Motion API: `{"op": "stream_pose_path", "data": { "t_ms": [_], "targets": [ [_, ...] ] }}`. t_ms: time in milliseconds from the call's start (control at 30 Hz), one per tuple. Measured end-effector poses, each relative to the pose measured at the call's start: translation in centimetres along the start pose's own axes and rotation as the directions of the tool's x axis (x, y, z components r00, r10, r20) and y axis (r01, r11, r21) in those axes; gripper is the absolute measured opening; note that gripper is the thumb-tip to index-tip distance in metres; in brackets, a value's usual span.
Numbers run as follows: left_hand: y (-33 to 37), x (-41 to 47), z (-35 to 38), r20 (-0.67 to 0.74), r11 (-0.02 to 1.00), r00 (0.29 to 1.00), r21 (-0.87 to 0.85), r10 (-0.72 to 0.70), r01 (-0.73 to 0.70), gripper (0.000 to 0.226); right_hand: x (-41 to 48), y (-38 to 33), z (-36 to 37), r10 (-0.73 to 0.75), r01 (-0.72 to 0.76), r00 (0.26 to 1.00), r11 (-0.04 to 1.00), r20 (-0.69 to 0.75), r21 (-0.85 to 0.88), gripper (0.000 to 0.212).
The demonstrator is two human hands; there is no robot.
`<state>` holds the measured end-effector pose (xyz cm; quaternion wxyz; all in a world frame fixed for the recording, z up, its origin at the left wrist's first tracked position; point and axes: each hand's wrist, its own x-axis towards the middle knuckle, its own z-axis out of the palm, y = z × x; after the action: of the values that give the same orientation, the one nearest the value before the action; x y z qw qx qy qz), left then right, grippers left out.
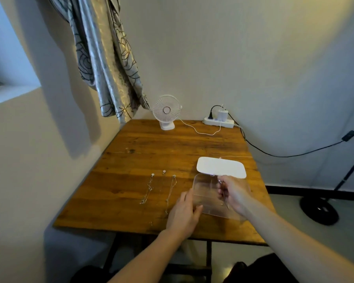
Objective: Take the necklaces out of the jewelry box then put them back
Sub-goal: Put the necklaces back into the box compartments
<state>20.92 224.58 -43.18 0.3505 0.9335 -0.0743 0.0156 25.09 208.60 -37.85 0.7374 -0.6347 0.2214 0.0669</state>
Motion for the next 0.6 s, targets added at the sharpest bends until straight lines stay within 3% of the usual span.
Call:
{"op": "stream_pose_path", "data": {
  "t_ms": [100, 200, 333, 400, 500, 600],
  "targets": [
    [0.1, -0.1, 0.7, -0.032, 1.000, 0.999, -0.013, -0.005, 0.004, 0.051, 0.1, 0.8, -0.7, -0.166, 0.139, 0.984, 0.937, -0.060, -0.321, 0.013],
    [0.4, -0.3, 1.1, -0.070, 1.000, 0.997, -0.020, -0.018, 0.016, 0.049, 0.5, 1.5, -1.4, -0.283, 0.236, 0.959, 0.790, 0.005, -0.566, 0.016],
    [0.3, -1.0, 0.6, -0.087, 0.998, 0.996, -0.044, 0.037, -0.041, 0.044, 0.3, 1.3, -1.3, -0.449, 0.327, 0.889, 0.479, 0.093, -0.814, 0.017],
    [-0.6, -1.5, -0.2, -0.116, 0.999, 0.992, -0.028, 0.043, -0.046, 0.043, -0.4, 0.4, -0.3, -0.475, 0.388, 0.863, 0.405, 0.173, -0.828, 0.012],
    [-3.1, -2.2, -2.3, -0.229, 0.999, 0.973, 0.035, 0.005, 0.003, 0.042, -0.8, -0.2, 2.3, -0.456, 0.498, 0.837, 0.408, 0.302, -0.765, 0.011],
    [-6.6, -2.9, -4.8, -0.337, 0.991, 0.938, 0.069, -0.084, 0.113, 0.039, -0.9, 0.0, 5.3, -0.411, 0.595, 0.784, 0.284, 0.465, -0.752, 0.011]
  ]
}}
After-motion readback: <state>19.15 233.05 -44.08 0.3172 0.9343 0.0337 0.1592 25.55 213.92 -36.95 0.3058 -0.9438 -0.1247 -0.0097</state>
